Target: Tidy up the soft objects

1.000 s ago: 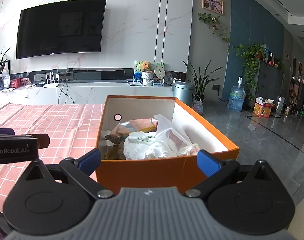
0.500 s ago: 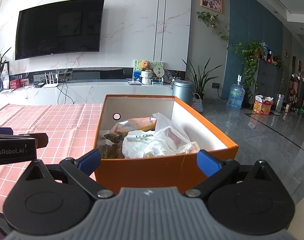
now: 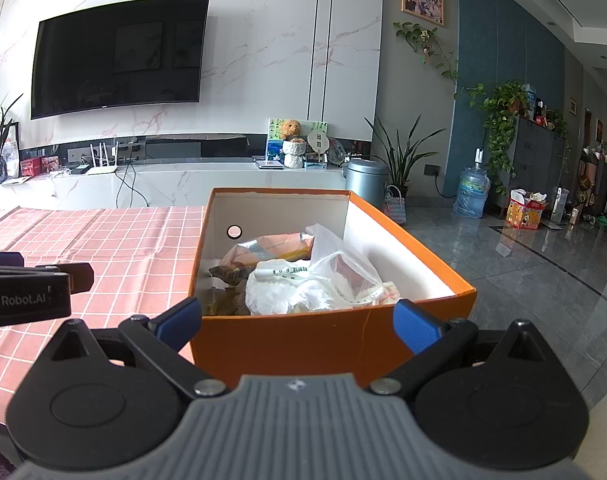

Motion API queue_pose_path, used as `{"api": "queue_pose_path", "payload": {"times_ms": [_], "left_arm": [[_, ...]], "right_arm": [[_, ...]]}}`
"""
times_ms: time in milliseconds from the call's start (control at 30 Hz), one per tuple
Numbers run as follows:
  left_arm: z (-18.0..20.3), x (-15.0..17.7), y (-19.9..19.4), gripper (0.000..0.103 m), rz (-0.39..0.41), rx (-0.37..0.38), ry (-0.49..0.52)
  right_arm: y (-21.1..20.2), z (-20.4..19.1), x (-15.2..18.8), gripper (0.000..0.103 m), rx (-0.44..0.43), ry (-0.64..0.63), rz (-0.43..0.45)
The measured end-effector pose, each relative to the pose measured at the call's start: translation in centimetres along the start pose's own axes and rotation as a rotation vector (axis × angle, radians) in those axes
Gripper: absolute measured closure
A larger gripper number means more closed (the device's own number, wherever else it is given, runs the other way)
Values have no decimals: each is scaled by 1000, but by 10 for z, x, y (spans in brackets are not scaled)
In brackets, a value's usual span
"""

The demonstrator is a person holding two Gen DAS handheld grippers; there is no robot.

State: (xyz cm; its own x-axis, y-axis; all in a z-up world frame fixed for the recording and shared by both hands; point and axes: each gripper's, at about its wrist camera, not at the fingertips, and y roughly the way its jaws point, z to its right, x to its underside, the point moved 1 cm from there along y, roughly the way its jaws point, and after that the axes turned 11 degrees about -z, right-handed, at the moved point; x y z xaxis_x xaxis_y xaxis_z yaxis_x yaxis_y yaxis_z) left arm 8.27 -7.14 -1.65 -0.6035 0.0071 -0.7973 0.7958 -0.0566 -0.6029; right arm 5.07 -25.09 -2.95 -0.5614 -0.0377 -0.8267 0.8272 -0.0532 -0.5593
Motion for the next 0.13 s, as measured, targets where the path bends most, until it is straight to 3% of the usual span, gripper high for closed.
{"api": "queue_pose_path", "payload": {"times_ms": [133], "left_arm": [[-1,0,-1,6,2,1,-4]], "right_arm": [[0,0,0,3,0,0,1]]}}
